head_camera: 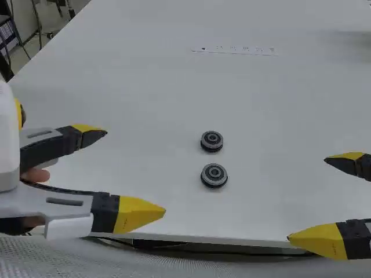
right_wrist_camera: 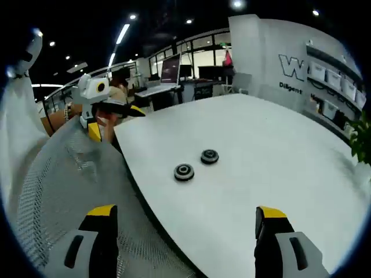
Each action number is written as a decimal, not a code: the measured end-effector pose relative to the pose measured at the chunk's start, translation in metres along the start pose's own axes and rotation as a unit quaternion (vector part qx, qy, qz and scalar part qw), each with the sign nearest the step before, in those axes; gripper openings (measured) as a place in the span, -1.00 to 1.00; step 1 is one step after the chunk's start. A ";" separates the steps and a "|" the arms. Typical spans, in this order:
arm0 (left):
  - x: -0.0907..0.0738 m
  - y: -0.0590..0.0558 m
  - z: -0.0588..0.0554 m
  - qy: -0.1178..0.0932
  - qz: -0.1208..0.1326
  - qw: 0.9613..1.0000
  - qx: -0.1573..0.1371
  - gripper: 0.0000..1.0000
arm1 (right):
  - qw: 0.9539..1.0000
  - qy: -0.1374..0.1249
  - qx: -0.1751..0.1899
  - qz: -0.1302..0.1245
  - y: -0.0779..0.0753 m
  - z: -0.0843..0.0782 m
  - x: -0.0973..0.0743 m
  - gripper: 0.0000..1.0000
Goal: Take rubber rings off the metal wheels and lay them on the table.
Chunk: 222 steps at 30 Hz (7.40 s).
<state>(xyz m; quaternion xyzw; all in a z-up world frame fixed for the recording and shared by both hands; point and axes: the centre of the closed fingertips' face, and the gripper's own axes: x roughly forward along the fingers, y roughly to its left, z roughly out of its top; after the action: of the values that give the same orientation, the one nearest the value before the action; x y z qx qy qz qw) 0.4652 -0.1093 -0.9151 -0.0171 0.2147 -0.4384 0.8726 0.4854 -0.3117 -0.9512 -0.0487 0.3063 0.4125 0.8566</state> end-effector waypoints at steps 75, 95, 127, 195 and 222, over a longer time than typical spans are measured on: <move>0.000 0.012 -0.004 0.037 0.026 0.997 0.054 1.00 | 1.000 0.006 -0.003 0.021 0.004 0.000 -0.001 0.95; -0.016 0.042 0.057 -0.014 0.057 0.993 0.098 0.97 | 0.998 -0.047 -0.026 0.013 -0.008 0.030 -0.017 0.82; 0.076 0.051 0.134 -0.090 -0.014 0.977 0.193 0.68 | 0.974 -0.150 -0.137 0.097 0.008 0.161 0.061 0.39; 0.145 0.016 -0.036 0.100 -0.110 0.975 0.164 -0.71 | 0.975 0.062 -0.150 0.154 0.020 0.002 0.134 -0.58; 0.144 0.017 -0.037 0.091 -0.109 0.976 0.163 -0.71 | 0.971 0.079 -0.182 0.136 0.012 -0.002 0.133 -1.00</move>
<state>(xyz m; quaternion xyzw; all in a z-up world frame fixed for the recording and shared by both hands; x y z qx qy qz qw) 0.5393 -0.2044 -1.0041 0.1418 0.2155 -0.5601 0.7873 0.5382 -0.2144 -1.0253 -0.1945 0.2965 0.5685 0.7423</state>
